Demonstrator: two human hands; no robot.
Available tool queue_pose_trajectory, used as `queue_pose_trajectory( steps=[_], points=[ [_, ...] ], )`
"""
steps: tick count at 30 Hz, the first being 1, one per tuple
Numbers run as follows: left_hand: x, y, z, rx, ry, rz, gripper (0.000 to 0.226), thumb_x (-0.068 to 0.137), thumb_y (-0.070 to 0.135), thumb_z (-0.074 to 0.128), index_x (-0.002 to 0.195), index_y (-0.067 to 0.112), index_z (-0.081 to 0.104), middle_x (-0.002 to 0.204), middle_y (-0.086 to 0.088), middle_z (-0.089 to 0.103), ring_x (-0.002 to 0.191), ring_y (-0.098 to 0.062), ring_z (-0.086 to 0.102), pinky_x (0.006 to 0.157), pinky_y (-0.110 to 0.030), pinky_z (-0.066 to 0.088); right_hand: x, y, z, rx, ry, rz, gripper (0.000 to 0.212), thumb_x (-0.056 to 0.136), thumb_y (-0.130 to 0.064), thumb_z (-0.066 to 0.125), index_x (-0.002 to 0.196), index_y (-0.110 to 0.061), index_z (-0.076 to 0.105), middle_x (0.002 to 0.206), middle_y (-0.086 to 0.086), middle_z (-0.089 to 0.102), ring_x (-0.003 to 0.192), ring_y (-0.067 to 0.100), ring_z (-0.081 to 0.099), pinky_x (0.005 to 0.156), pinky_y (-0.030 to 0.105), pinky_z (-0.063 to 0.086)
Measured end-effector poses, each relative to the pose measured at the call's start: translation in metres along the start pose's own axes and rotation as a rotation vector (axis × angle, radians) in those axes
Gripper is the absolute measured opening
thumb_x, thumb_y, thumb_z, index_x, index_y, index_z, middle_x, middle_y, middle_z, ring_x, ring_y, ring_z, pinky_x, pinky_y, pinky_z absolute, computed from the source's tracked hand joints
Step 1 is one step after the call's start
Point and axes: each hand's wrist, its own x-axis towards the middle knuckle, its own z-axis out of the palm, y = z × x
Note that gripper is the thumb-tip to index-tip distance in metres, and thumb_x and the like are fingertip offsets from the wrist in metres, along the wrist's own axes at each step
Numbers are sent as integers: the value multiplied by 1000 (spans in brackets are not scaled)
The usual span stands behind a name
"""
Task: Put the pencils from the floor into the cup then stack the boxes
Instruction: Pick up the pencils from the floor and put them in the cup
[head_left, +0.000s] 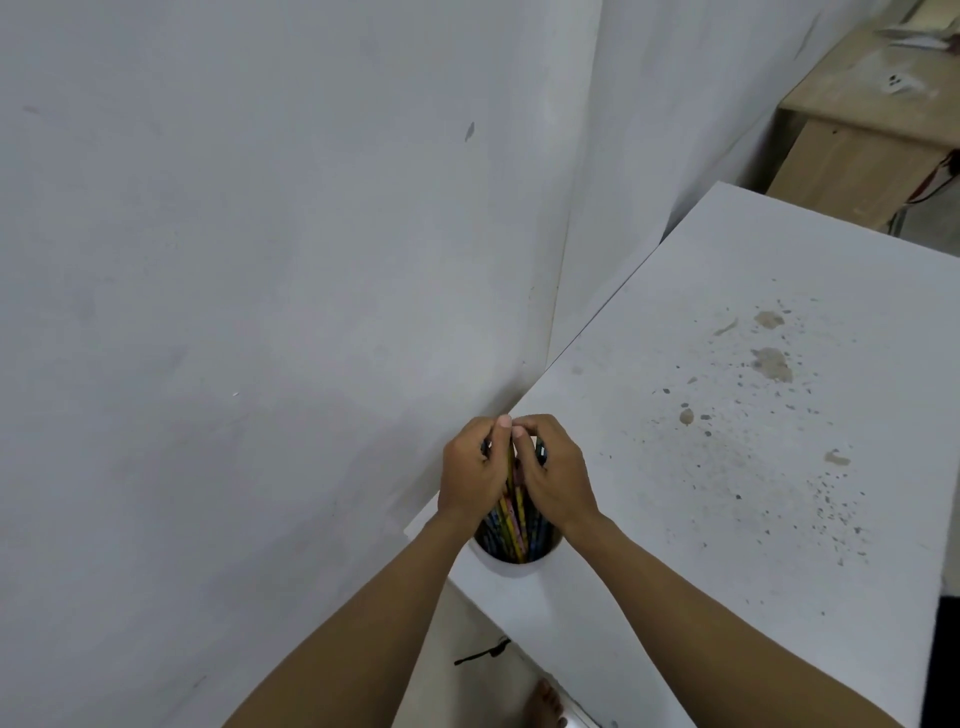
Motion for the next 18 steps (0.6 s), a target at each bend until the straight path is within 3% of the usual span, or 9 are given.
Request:
queue_pose_trajectory(
  steps=[3,5,7,11,15,18],
  points=[
    [1,6,0,-36,-76,27,16,98,29,49,91,22,63,80,18,68,77,-3,65,65,-14,49,-1,-1,-2,4,-31,-24,28,101,-24,45,127,-23,55,122,-9,62,110,2,58,93,23,49],
    [0,9,-2,-42,-107,4,13,98,31,48,96,28,60,85,22,67,82,1,65,67,-9,47,1,-1,-4,-55,-36,-50,24,101,-26,46,121,-24,58,118,-9,64,106,3,59,93,29,49],
    [-4,9,-8,-9,-114,-13,15,98,36,46,96,29,60,85,17,67,81,0,64,68,-11,47,1,-4,-6,-170,-23,-6,23,101,-35,44,114,-26,60,117,-10,63,107,8,59,95,36,44],
    [-9,13,-28,63,-89,8,24,98,40,43,96,24,61,88,11,65,81,-7,62,70,-24,51,-6,-11,-8,-311,6,34,28,100,-41,41,119,-29,59,131,-12,57,122,8,50,99,29,25],
    [-13,18,-48,111,-96,69,24,97,36,46,97,19,63,91,9,65,87,-6,59,76,-26,52,-22,-25,-7,-379,28,31,33,100,-39,43,128,-28,56,139,-9,53,131,8,44,108,35,22],
    [-24,22,-59,100,-122,78,20,97,33,48,98,19,63,93,8,65,88,-5,58,76,-27,53,-39,-41,-5,-385,66,10,29,100,-36,44,123,-25,60,133,-6,58,126,11,49,105,37,28]
  ],
)
